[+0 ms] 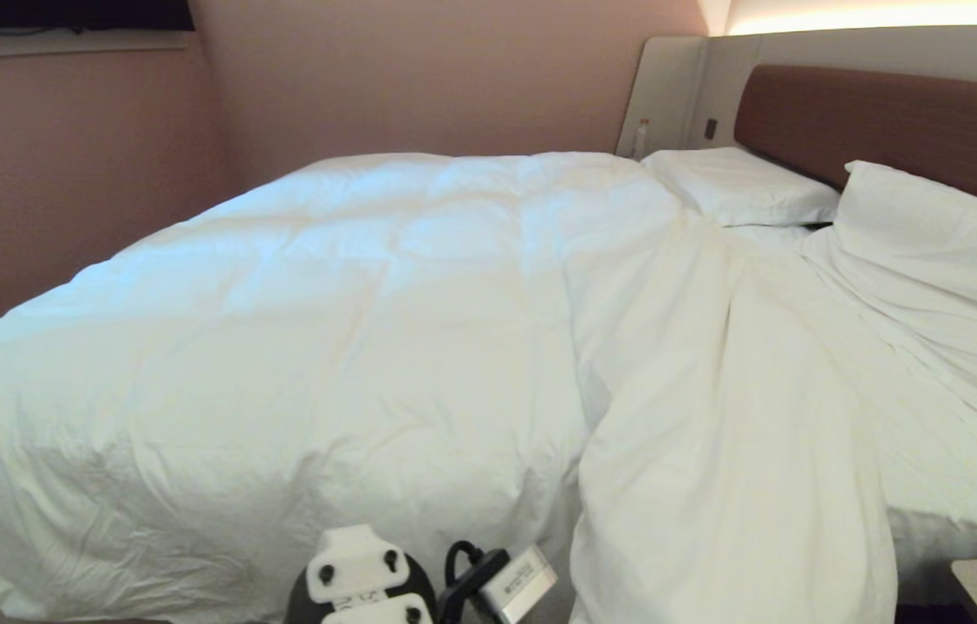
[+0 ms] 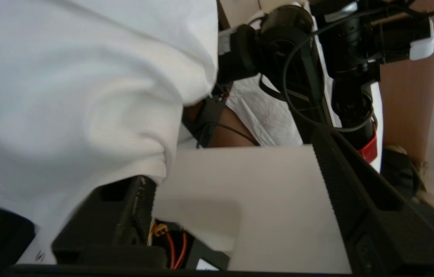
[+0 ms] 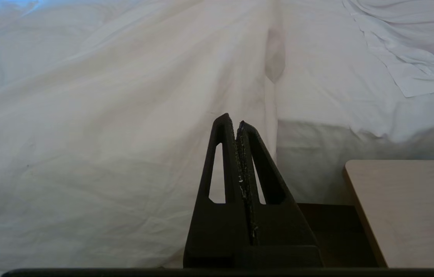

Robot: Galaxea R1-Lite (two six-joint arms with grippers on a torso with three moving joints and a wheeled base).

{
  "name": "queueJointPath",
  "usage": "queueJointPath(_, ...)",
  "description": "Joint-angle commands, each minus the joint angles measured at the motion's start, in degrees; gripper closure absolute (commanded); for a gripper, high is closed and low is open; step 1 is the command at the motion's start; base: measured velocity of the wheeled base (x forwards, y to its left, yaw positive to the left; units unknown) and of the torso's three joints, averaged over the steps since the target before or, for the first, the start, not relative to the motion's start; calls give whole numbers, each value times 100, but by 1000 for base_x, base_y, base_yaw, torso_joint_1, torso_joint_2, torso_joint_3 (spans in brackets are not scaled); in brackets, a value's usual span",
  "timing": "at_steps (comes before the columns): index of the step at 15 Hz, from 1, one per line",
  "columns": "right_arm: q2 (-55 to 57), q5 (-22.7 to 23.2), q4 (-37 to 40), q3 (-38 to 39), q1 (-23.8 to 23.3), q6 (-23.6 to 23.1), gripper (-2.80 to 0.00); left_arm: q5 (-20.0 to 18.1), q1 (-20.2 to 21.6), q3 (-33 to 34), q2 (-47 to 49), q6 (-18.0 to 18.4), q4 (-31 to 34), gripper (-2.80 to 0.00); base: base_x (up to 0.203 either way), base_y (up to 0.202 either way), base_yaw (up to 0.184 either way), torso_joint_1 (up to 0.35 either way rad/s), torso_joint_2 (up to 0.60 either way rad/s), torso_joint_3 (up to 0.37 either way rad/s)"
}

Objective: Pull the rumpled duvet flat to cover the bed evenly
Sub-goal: Flatten the corners of the folded blanket

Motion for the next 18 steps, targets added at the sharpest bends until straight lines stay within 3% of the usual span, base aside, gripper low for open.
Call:
queueJointPath(1,-2,1,-5,0,1,1,0,-38,-7,329,-265,85,12,-280,0,0,0,0,0,0)
queueJointPath(4,-2,1,-5,0,1,1,0,-65,-47,805,-900,409,464,-280,0,0,0,0,0,0)
queueJointPath(7,-2,1,-5,0,1,1,0,-87,-101,934,-1504,1079,1883,-280,0,0,0,0,0,0)
queueJointPath(10,-2,1,-5,0,1,1,0,-60,-103,903,-2343,1464,3019,-280,0,0,0,0,0,0)
queueJointPath(12,-2,1,-5,0,1,1,0,-33,-51,899,-2478,1489,3195,-280,0,0,0,0,0,0)
queueJointPath(15,-2,1,-5,0,1,1,0,76,354,786,-2477,1470,3191,-280,0,0,0,0,0,0)
queueJointPath(18,-2,1,-5,0,1,1,0,655,726,579,-2417,1491,3195,-280,0,0,0,0,0,0)
